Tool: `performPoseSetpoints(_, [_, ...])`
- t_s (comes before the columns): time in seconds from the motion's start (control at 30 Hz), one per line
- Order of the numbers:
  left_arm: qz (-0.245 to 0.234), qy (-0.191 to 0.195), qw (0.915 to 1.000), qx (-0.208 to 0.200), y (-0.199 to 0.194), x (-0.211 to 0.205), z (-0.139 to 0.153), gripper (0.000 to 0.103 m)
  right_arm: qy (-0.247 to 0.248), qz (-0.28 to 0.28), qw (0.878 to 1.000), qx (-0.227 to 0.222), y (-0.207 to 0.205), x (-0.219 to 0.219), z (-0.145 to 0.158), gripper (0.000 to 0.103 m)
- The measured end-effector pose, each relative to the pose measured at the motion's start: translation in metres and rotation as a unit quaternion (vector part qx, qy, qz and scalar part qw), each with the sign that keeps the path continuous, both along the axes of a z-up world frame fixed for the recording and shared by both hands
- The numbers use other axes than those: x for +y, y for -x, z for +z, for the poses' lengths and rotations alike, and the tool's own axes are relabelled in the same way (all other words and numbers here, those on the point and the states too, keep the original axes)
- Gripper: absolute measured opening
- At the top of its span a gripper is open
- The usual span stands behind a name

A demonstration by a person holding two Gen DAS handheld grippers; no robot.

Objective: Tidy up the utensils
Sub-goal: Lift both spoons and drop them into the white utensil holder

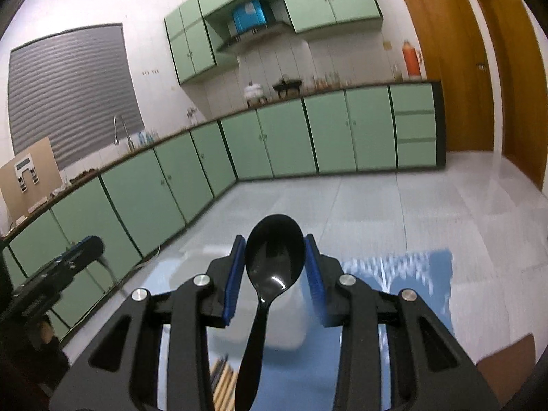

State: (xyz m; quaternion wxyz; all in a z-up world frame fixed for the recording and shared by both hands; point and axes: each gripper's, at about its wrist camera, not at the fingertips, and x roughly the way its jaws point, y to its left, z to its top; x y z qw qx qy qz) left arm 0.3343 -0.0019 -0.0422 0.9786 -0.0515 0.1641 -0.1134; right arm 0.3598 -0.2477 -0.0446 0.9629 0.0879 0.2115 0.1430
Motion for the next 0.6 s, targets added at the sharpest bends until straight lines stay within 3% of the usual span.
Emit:
performPoseSetpoints(0.17, [-0.009, 0.023, 0.9993, -0.03, -0.011, 0.002, 0.032, 0.027, -0.009, -0.014, 0.999, -0.03, -0.028, -0.002, 0.009, 0.033])
performPoseSetpoints(0.33, [-0.012, 0.011, 0.9989, -0.045, -0.038, -0.009, 0.043, 0.027, 0.009, -0.042, 0.998, -0.053, -0.062, 0.004, 0.003, 0.033])
performPoseSetpoints(0.6, [-0.016, -0.005, 0.9998, 0.0, -0.08, -0.028, 0.01, 0.027, 0.032, -0.065, 0.996, -0.056, -0.096, 0.016, -0.022, 0.033])
